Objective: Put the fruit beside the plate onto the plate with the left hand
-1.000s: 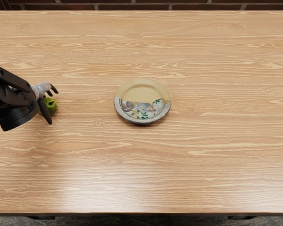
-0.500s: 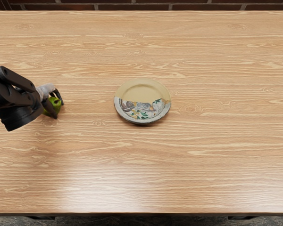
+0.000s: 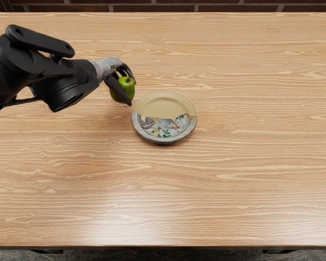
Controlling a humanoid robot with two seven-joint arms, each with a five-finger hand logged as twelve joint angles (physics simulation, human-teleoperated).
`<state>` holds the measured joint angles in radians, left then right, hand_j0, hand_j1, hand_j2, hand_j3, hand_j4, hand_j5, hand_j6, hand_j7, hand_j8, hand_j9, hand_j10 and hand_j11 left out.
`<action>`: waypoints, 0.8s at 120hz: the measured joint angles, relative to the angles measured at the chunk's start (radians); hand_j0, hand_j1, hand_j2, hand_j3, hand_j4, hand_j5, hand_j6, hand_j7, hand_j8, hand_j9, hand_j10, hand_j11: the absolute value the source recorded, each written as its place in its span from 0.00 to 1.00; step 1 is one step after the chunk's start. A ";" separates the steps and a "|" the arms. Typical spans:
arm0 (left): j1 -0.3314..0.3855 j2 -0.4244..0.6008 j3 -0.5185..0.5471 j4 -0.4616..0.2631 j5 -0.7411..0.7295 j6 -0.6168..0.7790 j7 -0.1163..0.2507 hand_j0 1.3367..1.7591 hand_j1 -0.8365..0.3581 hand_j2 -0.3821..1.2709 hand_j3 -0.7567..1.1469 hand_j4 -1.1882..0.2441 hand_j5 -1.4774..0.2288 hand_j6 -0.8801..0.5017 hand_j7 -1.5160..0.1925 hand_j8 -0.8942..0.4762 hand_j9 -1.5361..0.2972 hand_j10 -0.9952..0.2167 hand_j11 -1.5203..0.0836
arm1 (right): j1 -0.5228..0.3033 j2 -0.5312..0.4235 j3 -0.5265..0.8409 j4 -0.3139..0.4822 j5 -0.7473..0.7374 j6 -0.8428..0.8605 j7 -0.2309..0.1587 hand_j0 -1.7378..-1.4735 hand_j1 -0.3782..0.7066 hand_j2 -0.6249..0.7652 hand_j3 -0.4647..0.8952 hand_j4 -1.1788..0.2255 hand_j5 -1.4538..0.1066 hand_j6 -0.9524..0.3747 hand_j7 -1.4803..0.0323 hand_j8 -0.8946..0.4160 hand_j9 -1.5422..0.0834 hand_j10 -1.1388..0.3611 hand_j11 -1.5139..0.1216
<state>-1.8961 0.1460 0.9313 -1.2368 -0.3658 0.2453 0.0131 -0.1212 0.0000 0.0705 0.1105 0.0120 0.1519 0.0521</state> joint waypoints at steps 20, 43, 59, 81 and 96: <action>0.100 -0.083 -0.151 0.155 0.032 -0.012 0.003 0.72 0.55 0.34 0.40 0.36 0.15 0.44 0.20 0.47 0.19 0.41 0.17 | 0.000 0.000 0.000 0.000 0.000 0.000 0.000 0.30 0.04 0.45 0.34 0.83 0.92 0.71 0.97 0.67 0.94 0.75 0.91; 0.152 -0.114 -0.194 0.220 0.047 -0.015 0.002 0.72 0.61 0.28 0.40 0.34 0.14 0.40 0.19 0.43 0.18 0.37 0.17 | 0.000 0.000 0.000 0.000 0.000 0.000 0.000 0.30 0.04 0.45 0.34 0.83 0.92 0.71 0.97 0.67 0.94 0.75 0.91; 0.154 -0.129 -0.201 0.231 0.049 -0.010 0.000 0.74 0.72 0.24 0.40 0.44 0.38 0.45 0.42 0.46 0.39 0.49 0.42 | 0.000 0.000 0.000 0.000 0.000 0.000 0.000 0.30 0.04 0.45 0.34 0.83 0.92 0.71 0.97 0.67 0.94 0.75 0.91; 0.145 -0.082 -0.225 0.193 0.049 -0.069 0.002 0.75 0.88 0.24 0.40 0.67 0.66 0.56 0.69 0.57 0.65 0.68 0.73 | 0.000 0.000 0.000 0.000 0.000 0.000 0.000 0.30 0.04 0.45 0.34 0.83 0.92 0.71 0.97 0.67 0.94 0.75 0.91; 0.004 0.267 -0.099 0.113 0.049 -0.433 0.003 0.76 0.93 0.23 0.40 0.74 0.75 0.59 0.78 0.60 0.74 0.74 0.83 | 0.000 0.000 0.000 0.000 0.000 0.000 0.000 0.30 0.04 0.45 0.34 0.83 0.92 0.71 0.97 0.67 0.94 0.75 0.91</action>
<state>-1.8924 0.4131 0.8320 -1.1239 -0.3170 -0.1876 0.0162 -0.1212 0.0000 0.0705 0.1105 0.0121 0.1519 0.0520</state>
